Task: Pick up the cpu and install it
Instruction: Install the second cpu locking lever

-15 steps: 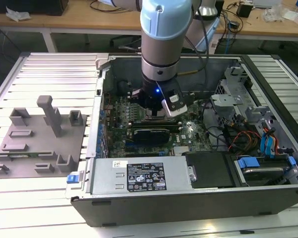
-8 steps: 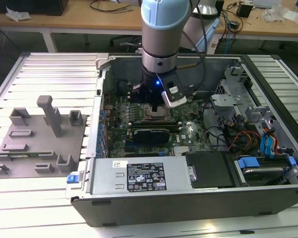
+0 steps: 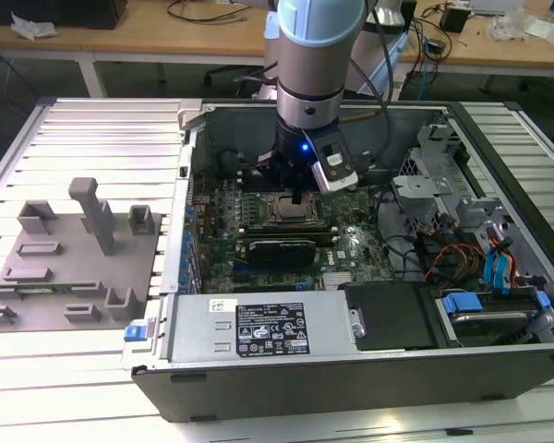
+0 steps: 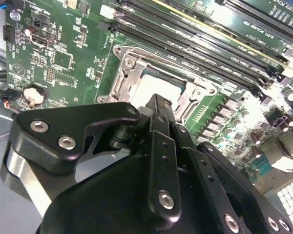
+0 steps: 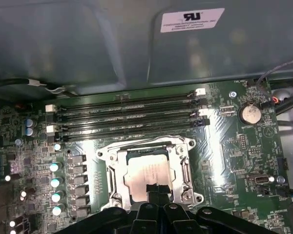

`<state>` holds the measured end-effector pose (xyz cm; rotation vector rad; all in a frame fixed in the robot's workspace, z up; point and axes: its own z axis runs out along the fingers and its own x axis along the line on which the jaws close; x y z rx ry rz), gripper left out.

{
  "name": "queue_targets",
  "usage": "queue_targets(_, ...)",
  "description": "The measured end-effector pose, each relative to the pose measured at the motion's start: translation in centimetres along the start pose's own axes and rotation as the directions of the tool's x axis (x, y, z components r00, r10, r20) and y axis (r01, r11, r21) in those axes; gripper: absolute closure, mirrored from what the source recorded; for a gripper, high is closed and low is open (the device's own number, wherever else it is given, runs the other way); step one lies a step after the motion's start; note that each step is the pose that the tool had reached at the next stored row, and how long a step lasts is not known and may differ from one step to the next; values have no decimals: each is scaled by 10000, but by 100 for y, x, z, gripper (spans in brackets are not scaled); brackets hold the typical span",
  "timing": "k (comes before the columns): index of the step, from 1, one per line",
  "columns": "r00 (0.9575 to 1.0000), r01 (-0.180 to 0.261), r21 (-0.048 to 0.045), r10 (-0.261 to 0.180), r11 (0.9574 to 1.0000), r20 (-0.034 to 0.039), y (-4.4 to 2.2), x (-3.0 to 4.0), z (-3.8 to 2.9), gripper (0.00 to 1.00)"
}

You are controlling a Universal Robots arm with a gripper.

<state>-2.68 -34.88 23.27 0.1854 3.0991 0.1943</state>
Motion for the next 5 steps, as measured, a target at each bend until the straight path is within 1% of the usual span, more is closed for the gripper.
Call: queue_targets(5, 10000, -1, -1, 1, 10000, 2, 1, -6, 1, 89)
